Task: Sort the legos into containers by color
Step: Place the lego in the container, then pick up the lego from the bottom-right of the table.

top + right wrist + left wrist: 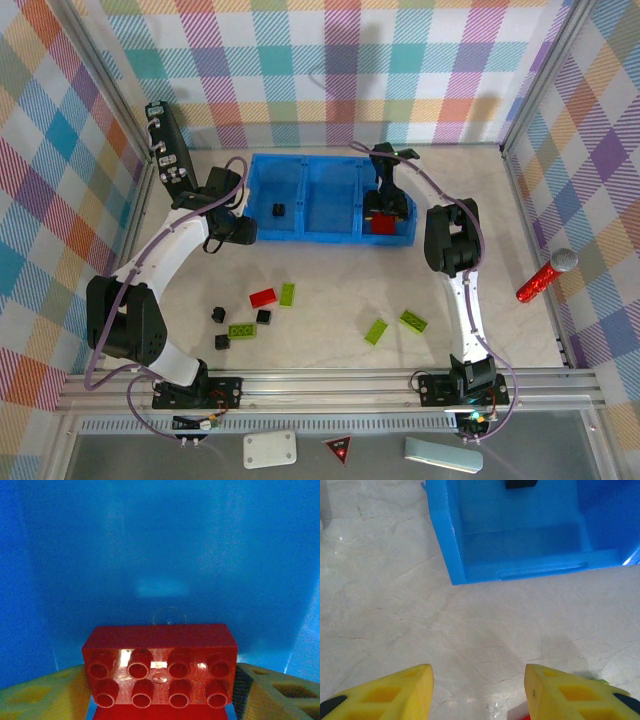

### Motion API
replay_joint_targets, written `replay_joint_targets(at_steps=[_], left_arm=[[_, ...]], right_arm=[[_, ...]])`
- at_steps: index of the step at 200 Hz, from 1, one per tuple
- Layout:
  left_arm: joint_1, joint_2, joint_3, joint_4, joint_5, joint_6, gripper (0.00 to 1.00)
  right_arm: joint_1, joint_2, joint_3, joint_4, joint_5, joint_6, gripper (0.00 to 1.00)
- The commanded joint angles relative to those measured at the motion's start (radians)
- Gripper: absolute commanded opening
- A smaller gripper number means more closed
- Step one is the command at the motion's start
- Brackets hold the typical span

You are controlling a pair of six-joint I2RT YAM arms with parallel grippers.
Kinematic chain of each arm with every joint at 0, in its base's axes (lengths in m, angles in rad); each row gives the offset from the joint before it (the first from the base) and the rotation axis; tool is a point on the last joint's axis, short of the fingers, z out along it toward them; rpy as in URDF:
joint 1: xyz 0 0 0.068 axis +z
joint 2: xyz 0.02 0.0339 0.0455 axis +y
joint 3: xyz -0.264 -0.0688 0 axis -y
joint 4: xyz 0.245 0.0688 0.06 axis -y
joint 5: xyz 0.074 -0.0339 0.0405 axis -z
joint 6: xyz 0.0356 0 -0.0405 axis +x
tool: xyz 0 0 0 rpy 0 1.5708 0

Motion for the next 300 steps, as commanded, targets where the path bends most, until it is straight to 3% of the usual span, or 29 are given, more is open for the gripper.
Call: replay_joint_targets(at_steps=[1, 145, 232, 300], left_arm=[[0.012, 0.0, 0.002, 0.0, 0.016, 0.012, 0.51], [0.012, -0.042, 0.003, 0.001, 0.045, 0.004, 0.51], [0.012, -0.048, 0.003, 0.0, 0.05, 0.002, 0.51], [0.011, -0.051, -0.012, 0.002, 0.052, 0.0, 0.51]], right_arm=[[-0.007, -0.043, 0.023, -0.028, -0.008, 0.01, 0.73], [0.003, -0.21, -0.045, -0.078, 0.001, 0.026, 0.73], [0.076, -0.495, -0.41, 0.007, 0.009, 0.116, 0.73], [0.132, -0.759, -0.762, 0.085, -0.008, 0.32, 0.7]])
